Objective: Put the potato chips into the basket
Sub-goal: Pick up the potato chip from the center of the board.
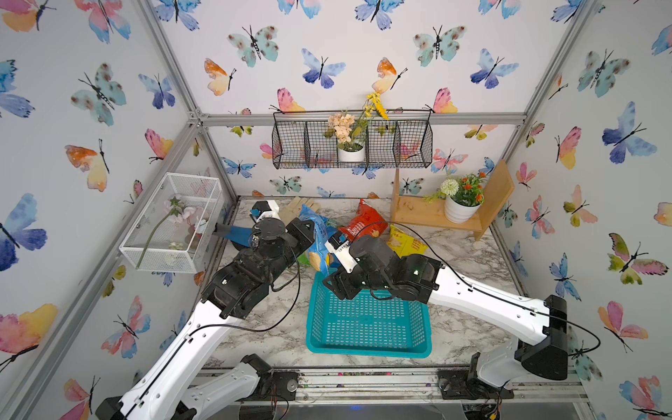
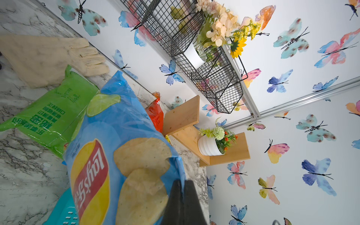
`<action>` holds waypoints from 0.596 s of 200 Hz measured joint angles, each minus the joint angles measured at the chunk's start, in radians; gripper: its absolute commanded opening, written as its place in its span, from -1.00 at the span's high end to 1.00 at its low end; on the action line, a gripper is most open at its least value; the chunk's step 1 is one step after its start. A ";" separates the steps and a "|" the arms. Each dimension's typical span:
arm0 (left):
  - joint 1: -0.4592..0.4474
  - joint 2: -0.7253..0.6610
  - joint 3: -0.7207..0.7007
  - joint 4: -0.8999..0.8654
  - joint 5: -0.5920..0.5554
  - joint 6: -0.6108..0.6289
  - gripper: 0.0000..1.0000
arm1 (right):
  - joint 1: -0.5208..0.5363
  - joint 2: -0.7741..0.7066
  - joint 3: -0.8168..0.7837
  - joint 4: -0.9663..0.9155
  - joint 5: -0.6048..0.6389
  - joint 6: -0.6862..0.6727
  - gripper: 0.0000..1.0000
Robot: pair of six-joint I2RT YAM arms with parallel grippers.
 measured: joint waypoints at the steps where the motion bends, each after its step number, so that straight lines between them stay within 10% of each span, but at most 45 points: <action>1: 0.000 -0.001 0.000 0.000 0.000 -0.001 1.00 | 0.000 0.000 0.000 0.000 0.003 0.000 -0.32; 119: 0.000 -0.073 -0.048 -0.004 -0.001 -0.035 1.00 | 0.023 0.016 0.000 0.092 0.031 0.008 -0.25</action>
